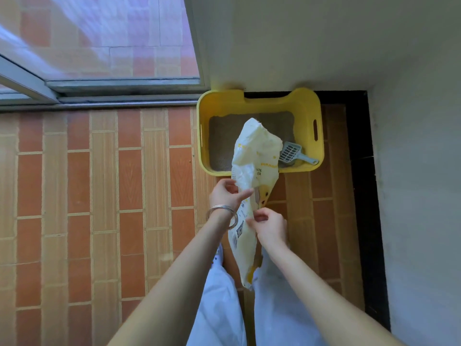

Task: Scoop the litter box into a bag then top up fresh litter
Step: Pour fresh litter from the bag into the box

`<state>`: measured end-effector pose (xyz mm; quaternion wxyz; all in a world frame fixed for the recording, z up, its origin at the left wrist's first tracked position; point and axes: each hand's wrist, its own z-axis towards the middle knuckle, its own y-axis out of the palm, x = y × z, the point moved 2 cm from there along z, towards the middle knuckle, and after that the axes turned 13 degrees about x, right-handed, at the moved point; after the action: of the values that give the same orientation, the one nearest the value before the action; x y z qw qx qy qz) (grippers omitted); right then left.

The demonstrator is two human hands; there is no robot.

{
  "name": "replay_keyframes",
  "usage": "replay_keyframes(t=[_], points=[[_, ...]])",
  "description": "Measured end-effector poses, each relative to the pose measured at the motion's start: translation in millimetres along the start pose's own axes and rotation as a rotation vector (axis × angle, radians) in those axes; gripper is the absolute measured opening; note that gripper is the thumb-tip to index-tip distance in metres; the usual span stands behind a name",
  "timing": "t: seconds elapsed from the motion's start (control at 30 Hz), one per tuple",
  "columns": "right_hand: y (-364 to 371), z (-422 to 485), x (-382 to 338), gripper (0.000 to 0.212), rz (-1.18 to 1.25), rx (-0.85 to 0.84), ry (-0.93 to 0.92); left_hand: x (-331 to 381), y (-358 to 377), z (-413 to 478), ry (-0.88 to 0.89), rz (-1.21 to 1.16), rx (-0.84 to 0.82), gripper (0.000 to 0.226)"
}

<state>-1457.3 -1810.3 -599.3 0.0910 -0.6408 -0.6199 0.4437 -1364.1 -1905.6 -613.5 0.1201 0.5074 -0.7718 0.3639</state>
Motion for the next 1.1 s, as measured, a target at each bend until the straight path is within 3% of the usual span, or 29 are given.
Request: replay_keyframes(t=[0.1, 0.2, 0.3, 0.37, 0.47, 0.63, 0.8, 0.9, 1.1], points=[[5.0, -0.9, 6.5, 0.009, -0.036, -0.010, -0.024, 6.5, 22.5, 11.4, -0.025, 0.123, 0.027, 0.055], [8.6, 1.3, 17.0, 0.014, -0.084, -0.042, -0.060, 6.0, 30.7, 17.2, 0.065, 0.235, 0.063, 0.025], [10.3, 12.8, 24.7, 0.008, -0.104, -0.183, -0.071, -9.9, 28.2, 14.8, 0.090, 0.257, 0.089, 0.011], [8.5, 22.7, 21.3, 0.011, 0.033, -0.254, -0.002, -24.6, 22.1, 8.8, 0.094, 0.279, 0.094, 0.008], [-3.6, 47.0, 4.0, 0.012, 0.368, -0.188, 0.193, -38.0, 14.3, -0.8, 0.071, 0.299, 0.114, 0.007], [-25.5, 92.1, -33.9, 0.019, 0.497, -0.069, 0.222, -35.3, 14.6, -2.4, 0.089, 0.327, 0.111, 0.010], [-30.9, 128.4, -67.9, 0.033, 0.444, -0.024, 0.267, -37.5, 12.1, -8.4, 0.101, 0.351, 0.089, 0.011], [-26.7, 136.1, -76.1, 0.024, 0.377, -0.056, 0.318, -42.5, 12.3, -11.8, 0.081, 0.358, 0.080, 0.010], [-30.8, 140.1, -68.3, 0.036, 0.252, -0.031, 0.197, -30.9, 6.4, 0.9, 0.097, 0.373, -0.050, 0.016]])
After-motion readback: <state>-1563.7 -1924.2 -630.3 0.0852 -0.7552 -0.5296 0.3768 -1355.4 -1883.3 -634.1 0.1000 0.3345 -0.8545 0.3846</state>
